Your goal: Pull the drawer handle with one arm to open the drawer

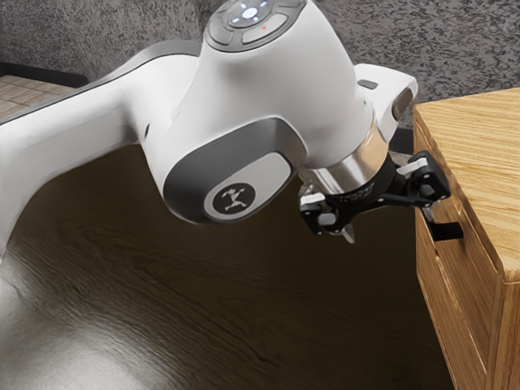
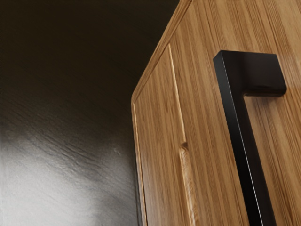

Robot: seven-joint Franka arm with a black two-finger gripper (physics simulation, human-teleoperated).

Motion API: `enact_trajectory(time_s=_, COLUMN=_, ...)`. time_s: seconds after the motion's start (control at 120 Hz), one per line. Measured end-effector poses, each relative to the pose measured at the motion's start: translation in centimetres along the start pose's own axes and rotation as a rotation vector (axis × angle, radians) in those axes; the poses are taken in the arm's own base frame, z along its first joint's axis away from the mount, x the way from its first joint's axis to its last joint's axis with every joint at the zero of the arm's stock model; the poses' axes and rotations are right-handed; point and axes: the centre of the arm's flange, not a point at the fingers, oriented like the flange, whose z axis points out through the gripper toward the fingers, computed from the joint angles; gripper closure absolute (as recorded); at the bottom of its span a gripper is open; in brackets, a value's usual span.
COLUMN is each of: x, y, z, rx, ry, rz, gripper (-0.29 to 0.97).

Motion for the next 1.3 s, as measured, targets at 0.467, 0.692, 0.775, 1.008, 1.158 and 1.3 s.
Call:
enact_trajectory(time_s=0.467, x=0.4, y=1.3, z=-0.4, rx=-0.027, ry=0.019, rz=0.039, gripper=0.00)
enact_trajectory(time_s=0.692, x=2.0, y=0.3, z=0.9, rx=-0.008, ry=0.010, rz=0.015, gripper=0.00)
enact_trajectory(time_s=0.775, x=2.6, y=0.0, z=1.7, rx=0.002, ry=0.007, rz=0.007, gripper=0.00)
enact_trajectory(time_s=1.008, x=2.9, y=-2.7, z=1.0, rx=0.016, ry=-0.004, rz=-0.014, gripper=0.00)
enact_trajectory(time_s=1.158, x=2.6, y=-10.0, z=0.1, rx=0.053, ry=-0.043, rz=-0.080, gripper=0.00)
enact_trajectory(time_s=1.3, x=1.6, y=-15.6, z=-3.5, rx=0.016, ry=-0.050, rz=-0.133, gripper=0.01)
